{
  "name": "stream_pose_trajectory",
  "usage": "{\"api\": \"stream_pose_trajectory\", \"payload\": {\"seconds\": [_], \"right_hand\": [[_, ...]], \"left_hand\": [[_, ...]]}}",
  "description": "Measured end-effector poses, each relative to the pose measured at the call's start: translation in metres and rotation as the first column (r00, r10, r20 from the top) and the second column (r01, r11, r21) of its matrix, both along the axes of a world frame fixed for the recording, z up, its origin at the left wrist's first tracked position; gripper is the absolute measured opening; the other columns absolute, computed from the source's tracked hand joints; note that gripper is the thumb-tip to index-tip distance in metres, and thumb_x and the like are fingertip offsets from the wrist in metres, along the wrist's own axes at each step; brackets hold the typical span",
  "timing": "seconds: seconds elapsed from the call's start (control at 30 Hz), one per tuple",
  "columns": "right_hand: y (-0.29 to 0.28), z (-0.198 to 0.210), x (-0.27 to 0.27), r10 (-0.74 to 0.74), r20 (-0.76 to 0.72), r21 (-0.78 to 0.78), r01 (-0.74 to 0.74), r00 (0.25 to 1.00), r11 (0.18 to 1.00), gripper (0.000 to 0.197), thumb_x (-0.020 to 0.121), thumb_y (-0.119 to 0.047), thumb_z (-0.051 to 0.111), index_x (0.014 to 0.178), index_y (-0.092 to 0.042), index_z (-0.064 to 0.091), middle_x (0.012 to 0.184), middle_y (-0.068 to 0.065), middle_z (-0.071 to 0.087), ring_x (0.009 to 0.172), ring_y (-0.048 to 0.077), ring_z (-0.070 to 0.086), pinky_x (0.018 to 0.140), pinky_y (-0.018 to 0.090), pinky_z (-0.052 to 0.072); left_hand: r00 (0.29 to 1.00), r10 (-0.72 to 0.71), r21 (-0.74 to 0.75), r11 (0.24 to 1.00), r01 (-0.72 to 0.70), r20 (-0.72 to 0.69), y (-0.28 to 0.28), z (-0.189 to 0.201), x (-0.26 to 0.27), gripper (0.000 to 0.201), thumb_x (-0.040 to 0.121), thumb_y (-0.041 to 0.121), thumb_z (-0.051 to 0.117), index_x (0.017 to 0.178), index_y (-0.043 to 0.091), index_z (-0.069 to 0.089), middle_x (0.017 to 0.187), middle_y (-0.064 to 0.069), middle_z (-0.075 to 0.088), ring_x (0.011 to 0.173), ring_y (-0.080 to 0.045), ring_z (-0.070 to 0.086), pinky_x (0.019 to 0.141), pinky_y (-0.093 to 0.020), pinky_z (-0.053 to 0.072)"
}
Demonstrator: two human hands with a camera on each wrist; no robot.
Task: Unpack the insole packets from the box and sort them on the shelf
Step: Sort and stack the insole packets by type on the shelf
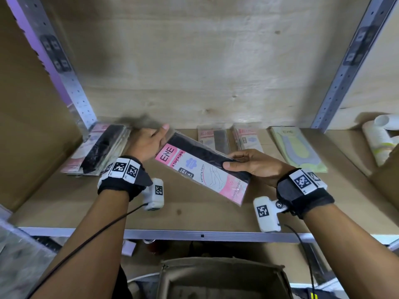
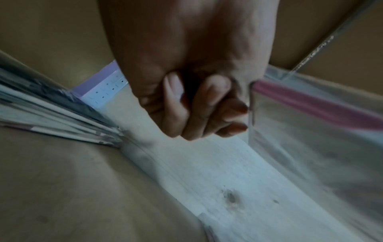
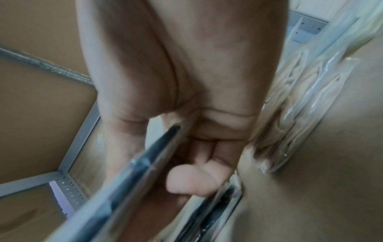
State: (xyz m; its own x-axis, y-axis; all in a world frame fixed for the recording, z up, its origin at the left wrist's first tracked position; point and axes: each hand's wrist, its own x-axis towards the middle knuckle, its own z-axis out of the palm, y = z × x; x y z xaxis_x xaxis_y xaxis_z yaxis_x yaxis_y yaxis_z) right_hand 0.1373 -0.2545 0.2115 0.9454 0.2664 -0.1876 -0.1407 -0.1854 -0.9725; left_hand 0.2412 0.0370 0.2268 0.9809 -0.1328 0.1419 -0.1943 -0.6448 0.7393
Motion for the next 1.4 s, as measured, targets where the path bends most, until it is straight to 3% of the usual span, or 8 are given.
{"api": "stream_pose_trajectory", "payload": {"seconds": [0.33, 0.43, 0.57, 0.77, 0.97, 1.07, 1.2, 1.4], "right_hand": [[0.000, -0.003, -0.004, 0.034, 0.072, 0.048, -0.038, 0.997, 0.998, 0.008, 0.092, -0.010, 0.064, 0.098, -0.006, 0.066, 0.108, 0.022, 0.071, 0.092, 0.029, 0.069, 0.081, 0.035, 0.056], [0.000, -0.003, -0.008, 0.036, 0.062, 0.078, -0.041, 0.997, 0.996, 0.004, 0.090, -0.011, 0.065, 0.093, -0.010, 0.067, 0.100, 0.014, 0.074, 0.087, 0.025, 0.071, 0.073, 0.029, 0.059], [-0.002, -0.006, -0.011, 0.014, 0.068, 0.113, -0.022, 0.998, 0.993, 0.004, 0.090, -0.014, 0.066, 0.092, -0.012, 0.069, 0.101, 0.012, 0.074, 0.088, 0.023, 0.071, 0.071, 0.025, 0.057], [-0.006, -0.009, -0.010, -0.152, -0.003, 0.260, 0.147, 0.988, 0.954, 0.009, 0.092, -0.021, 0.065, 0.095, -0.013, 0.067, 0.106, 0.017, 0.069, 0.091, 0.027, 0.067, 0.077, 0.035, 0.053], [0.003, -0.003, -0.010, -0.280, -0.040, 0.486, 0.264, 0.959, 0.833, 0.013, 0.097, -0.011, 0.057, 0.085, -0.012, 0.057, 0.090, 0.013, 0.074, 0.072, 0.022, 0.073, 0.051, 0.028, 0.056], [0.009, -0.005, -0.010, -0.311, -0.034, 0.538, 0.280, 0.950, 0.795, 0.010, 0.096, -0.006, 0.059, 0.087, -0.011, 0.058, 0.094, 0.016, 0.074, 0.074, 0.024, 0.074, 0.053, 0.028, 0.057], [0.020, -0.007, -0.008, -0.339, 0.002, 0.486, 0.296, 0.941, 0.822, 0.006, 0.093, -0.004, 0.062, 0.096, -0.009, 0.059, 0.089, 0.012, 0.075, 0.073, 0.021, 0.073, 0.055, 0.029, 0.058], [0.023, -0.002, -0.010, -0.257, 0.000, 0.336, 0.242, 0.966, 0.910, 0.026, 0.087, 0.010, 0.063, 0.109, -0.002, 0.056, 0.093, 0.011, 0.073, 0.077, 0.022, 0.073, 0.059, 0.029, 0.061]], "left_hand": [[0.909, -0.295, -0.548, 0.831, 0.093, -0.294, -0.005, 0.016, -0.020, 0.063, 0.090, 0.068, 0.047, 0.098, 0.007, 0.061, 0.074, -0.017, 0.062, 0.067, -0.027, 0.055, 0.061, -0.030, 0.042], [0.922, -0.241, -0.676, 0.737, -0.030, -0.304, -0.010, 0.011, -0.025, 0.040, 0.090, 0.058, 0.058, 0.092, 0.018, 0.062, 0.071, 0.005, 0.074, 0.069, -0.018, 0.067, 0.063, -0.026, 0.056], [0.884, -0.315, -0.610, 0.792, 0.043, -0.347, -0.006, 0.006, -0.021, 0.058, 0.092, 0.067, 0.047, 0.068, 0.016, 0.062, 0.054, -0.006, 0.054, 0.047, -0.019, 0.044, 0.050, -0.025, 0.039], [0.841, -0.366, -0.843, 0.506, -0.181, -0.400, -0.002, -0.001, -0.011, 0.066, 0.093, 0.070, 0.036, 0.093, 0.011, 0.065, 0.060, 0.001, 0.059, 0.040, -0.006, 0.043, 0.036, -0.016, 0.034], [0.770, -0.444, -0.565, 0.814, 0.132, -0.459, -0.041, -0.010, -0.046, 0.074, 0.081, 0.076, 0.053, 0.116, 0.012, 0.066, 0.100, -0.011, 0.076, 0.074, -0.023, 0.073, 0.059, -0.025, 0.057], [0.691, -0.557, -0.560, 0.787, 0.260, -0.462, -0.060, -0.015, -0.065, 0.063, 0.081, 0.058, 0.070, 0.123, 0.011, 0.064, 0.109, -0.014, 0.074, 0.091, -0.030, 0.074, 0.074, -0.029, 0.061], [0.738, -0.542, -0.527, 0.796, 0.298, -0.401, -0.067, -0.014, -0.072, 0.034, 0.089, 0.028, 0.072, 0.115, 0.006, 0.068, 0.095, -0.015, 0.076, 0.074, -0.019, 0.072, 0.065, -0.021, 0.058], [0.809, -0.431, -0.410, 0.873, 0.263, -0.399, -0.057, -0.015, -0.066, 0.031, 0.084, 0.028, 0.077, 0.105, 0.005, 0.074, 0.086, -0.014, 0.077, 0.067, -0.017, 0.070, 0.059, -0.017, 0.056]]}}
